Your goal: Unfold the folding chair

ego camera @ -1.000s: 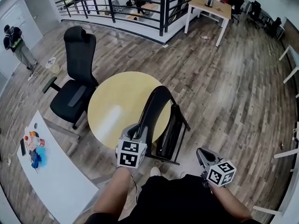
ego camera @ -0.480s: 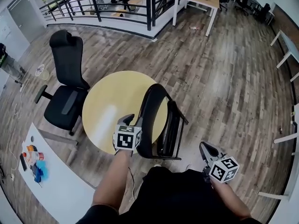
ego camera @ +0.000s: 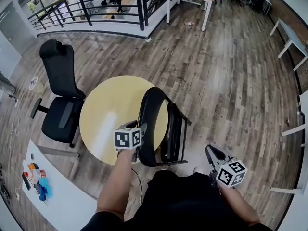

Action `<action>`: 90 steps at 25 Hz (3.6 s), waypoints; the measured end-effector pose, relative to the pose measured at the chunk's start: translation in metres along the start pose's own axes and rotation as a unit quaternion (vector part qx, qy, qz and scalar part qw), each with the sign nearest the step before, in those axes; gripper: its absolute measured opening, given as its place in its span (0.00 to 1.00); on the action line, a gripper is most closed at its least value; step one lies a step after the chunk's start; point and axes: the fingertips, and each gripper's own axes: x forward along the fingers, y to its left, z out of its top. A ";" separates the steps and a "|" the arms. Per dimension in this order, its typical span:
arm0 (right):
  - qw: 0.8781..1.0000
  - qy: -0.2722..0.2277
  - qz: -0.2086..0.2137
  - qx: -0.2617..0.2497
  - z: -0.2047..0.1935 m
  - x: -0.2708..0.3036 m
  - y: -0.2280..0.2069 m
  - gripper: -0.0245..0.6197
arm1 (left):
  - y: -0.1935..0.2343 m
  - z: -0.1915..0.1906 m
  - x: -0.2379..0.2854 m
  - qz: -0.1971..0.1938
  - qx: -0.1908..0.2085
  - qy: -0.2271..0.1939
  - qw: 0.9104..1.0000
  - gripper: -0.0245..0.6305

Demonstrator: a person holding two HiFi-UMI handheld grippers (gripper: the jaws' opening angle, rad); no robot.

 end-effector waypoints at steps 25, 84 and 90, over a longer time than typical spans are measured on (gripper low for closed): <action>0.999 0.016 -0.027 0.019 -0.017 -0.026 -0.024 0.05 | -0.028 -0.001 0.013 -0.025 -0.080 0.039 0.996 0.24; 0.969 0.114 0.206 0.081 -0.056 -0.074 -0.226 0.11 | -0.319 0.027 0.073 0.047 -0.031 -0.014 0.998 0.22; 0.949 0.136 0.230 0.166 -0.081 -0.022 -0.222 0.21 | -0.346 0.027 0.084 0.047 -0.028 -0.008 0.998 0.22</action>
